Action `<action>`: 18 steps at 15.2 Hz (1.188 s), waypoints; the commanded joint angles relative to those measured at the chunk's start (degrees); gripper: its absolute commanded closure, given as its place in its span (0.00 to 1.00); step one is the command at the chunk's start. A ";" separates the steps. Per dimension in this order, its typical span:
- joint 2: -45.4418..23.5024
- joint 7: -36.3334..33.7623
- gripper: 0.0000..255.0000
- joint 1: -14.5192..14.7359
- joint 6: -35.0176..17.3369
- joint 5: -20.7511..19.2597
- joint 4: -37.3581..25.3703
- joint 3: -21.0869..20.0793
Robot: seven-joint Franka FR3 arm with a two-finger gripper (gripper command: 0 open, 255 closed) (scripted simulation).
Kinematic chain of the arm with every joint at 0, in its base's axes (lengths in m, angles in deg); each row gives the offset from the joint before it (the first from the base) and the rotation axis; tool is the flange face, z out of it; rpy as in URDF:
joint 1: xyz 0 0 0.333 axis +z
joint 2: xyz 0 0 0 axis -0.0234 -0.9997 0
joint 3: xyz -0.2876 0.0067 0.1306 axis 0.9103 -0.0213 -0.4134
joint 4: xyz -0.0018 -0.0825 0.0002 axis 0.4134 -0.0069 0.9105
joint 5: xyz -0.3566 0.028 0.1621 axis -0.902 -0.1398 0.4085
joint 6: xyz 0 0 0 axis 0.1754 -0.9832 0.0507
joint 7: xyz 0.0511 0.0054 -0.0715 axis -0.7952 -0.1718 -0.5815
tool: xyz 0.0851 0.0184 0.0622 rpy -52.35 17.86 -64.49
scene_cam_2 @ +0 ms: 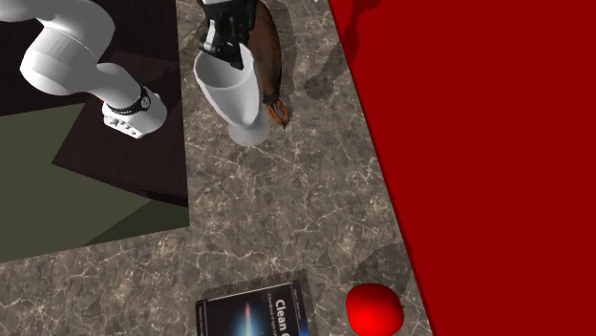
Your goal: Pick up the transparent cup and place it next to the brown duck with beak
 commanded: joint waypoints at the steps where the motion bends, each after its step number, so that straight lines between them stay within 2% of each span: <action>1: 4.53 -1.24 1.00 0.48 0.75 0.06 3.80 -0.74; 7: 15.69 -4.39 1.00 1.55 4.72 0.87 10.98 -2.86; 14: 27.27 -8.41 1.00 2.85 11.42 2.97 15.79 -5.70; 18: 28.91 -8.53 1.00 2.92 9.64 3.15 19.20 -5.88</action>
